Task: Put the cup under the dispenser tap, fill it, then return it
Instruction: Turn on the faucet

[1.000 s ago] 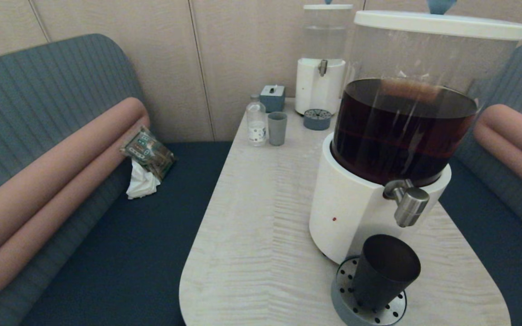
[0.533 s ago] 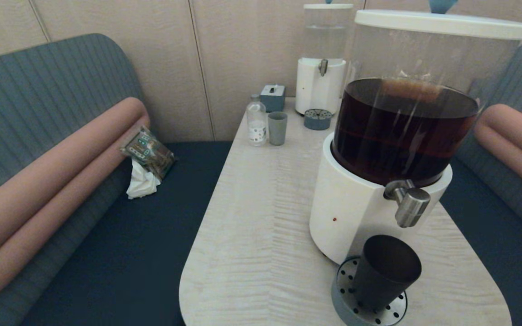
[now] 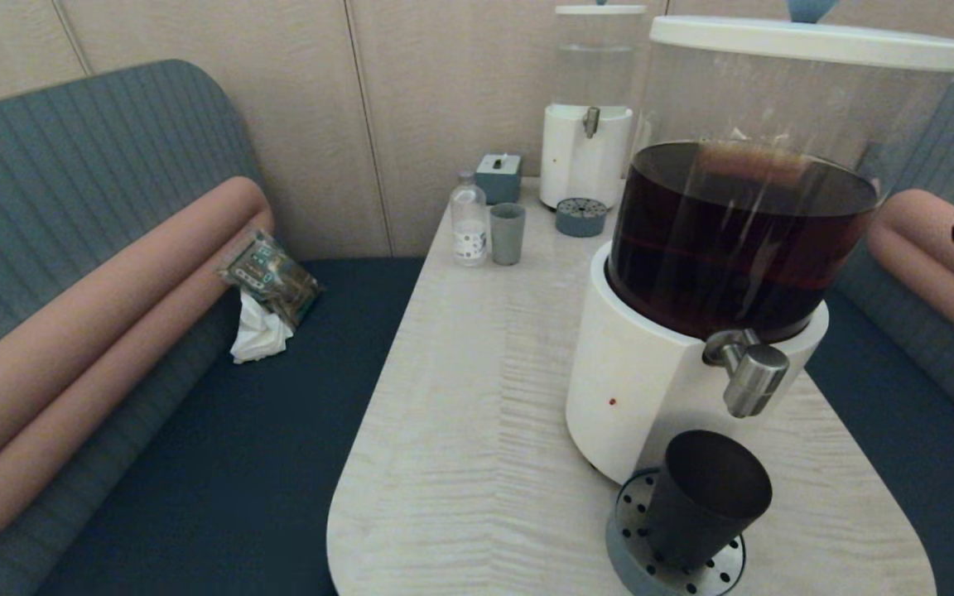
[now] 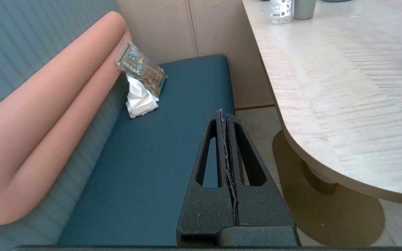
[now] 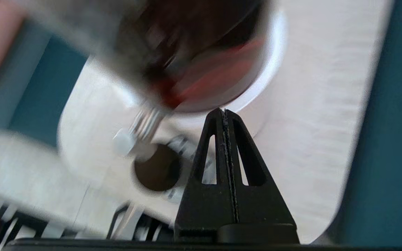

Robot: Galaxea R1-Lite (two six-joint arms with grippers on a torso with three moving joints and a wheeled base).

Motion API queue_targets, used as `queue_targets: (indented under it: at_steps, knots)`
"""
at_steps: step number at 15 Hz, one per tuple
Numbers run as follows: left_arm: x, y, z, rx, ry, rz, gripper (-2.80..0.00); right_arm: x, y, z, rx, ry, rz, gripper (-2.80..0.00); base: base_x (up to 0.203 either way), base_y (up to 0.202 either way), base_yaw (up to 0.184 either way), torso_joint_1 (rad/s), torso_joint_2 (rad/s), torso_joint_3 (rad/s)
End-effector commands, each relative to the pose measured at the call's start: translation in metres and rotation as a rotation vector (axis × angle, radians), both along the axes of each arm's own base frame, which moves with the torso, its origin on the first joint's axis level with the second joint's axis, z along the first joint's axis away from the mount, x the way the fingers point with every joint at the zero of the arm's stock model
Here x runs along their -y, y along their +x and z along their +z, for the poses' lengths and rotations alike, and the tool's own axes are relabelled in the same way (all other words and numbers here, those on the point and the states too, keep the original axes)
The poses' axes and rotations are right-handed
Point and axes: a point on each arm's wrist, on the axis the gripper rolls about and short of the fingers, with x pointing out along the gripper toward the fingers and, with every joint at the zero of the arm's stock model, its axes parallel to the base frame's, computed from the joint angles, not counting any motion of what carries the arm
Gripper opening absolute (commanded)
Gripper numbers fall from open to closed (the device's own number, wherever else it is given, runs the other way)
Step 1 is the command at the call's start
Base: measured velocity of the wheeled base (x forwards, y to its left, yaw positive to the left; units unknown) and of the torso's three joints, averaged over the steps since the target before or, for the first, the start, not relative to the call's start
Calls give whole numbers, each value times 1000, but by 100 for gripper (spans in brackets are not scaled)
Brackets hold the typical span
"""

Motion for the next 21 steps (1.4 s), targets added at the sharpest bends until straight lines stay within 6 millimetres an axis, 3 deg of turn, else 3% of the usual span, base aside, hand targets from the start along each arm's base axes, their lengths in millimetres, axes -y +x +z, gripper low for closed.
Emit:
queue_targets:
  at_steps: [1,9,21]
  knots:
    - [0,3,-11,-41,0,0,-280,-4,-3,-2,-16,1,33,-280,0,0,0,0,0,0]
    - [0,3,-11,-41,0,0,-280,-7,2,-16,-72,-10,51,-280,0,0,0,0,0,0]
    - [0,3,-11,-41,0,0,-280,-10,8,-17,-85,20,114,-280,0,0,0,0,0,0]
